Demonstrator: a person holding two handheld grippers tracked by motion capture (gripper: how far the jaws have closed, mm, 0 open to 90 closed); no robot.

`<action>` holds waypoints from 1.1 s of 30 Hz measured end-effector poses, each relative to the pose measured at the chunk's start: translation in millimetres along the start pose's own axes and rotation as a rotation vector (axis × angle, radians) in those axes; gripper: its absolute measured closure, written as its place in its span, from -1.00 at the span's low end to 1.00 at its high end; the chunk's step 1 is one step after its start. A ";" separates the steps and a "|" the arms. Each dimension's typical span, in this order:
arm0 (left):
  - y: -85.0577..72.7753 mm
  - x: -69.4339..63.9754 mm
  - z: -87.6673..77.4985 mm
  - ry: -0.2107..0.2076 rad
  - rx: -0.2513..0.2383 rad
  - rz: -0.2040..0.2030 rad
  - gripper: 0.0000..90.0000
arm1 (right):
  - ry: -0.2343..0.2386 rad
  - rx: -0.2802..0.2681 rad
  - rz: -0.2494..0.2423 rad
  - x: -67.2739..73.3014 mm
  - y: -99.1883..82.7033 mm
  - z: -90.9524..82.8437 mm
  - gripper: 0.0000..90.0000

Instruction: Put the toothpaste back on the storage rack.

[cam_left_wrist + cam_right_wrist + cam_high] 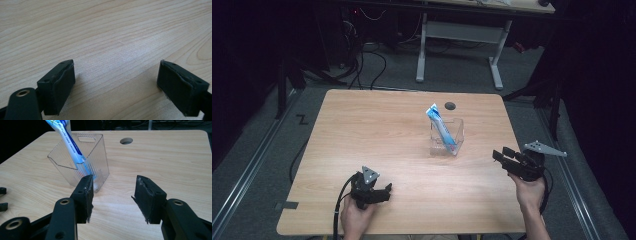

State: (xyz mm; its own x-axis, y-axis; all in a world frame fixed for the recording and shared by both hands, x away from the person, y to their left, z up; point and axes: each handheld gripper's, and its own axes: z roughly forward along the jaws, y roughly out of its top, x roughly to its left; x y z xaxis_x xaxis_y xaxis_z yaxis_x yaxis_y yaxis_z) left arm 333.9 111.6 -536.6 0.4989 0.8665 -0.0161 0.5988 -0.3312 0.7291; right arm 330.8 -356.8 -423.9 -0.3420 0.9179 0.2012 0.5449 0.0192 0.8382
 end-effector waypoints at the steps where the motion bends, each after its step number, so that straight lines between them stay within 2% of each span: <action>1: 0.0 0.0 0.0 0.000 0.000 0.000 -0.66 | -0.001 -0.003 -0.001 -0.3 -1.3 -0.3 0.10; 18: 0.0 0.0 0.0 0.000 0.000 0.000 -0.66 | -0.012 0.011 0.013 -2.4 -14.1 3.0 0.09; 25: 0.0 0.0 0.0 0.000 0.000 0.000 -0.66 | -0.022 0.044 -0.016 0.9 -21.7 11.4 0.09; 33: 0.0 0.0 0.0 0.000 0.000 0.000 -0.66 | -0.028 0.057 -0.001 0.9 -30.7 17.9 0.09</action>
State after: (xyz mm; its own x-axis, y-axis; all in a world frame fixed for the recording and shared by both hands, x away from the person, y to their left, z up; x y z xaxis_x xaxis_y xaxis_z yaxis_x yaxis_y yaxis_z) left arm 333.9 111.6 -536.6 0.4989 0.8665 -0.0162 0.5989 -0.3312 0.7291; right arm 327.4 -349.5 -458.5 -0.3221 0.9284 0.1853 0.5876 0.0425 0.8081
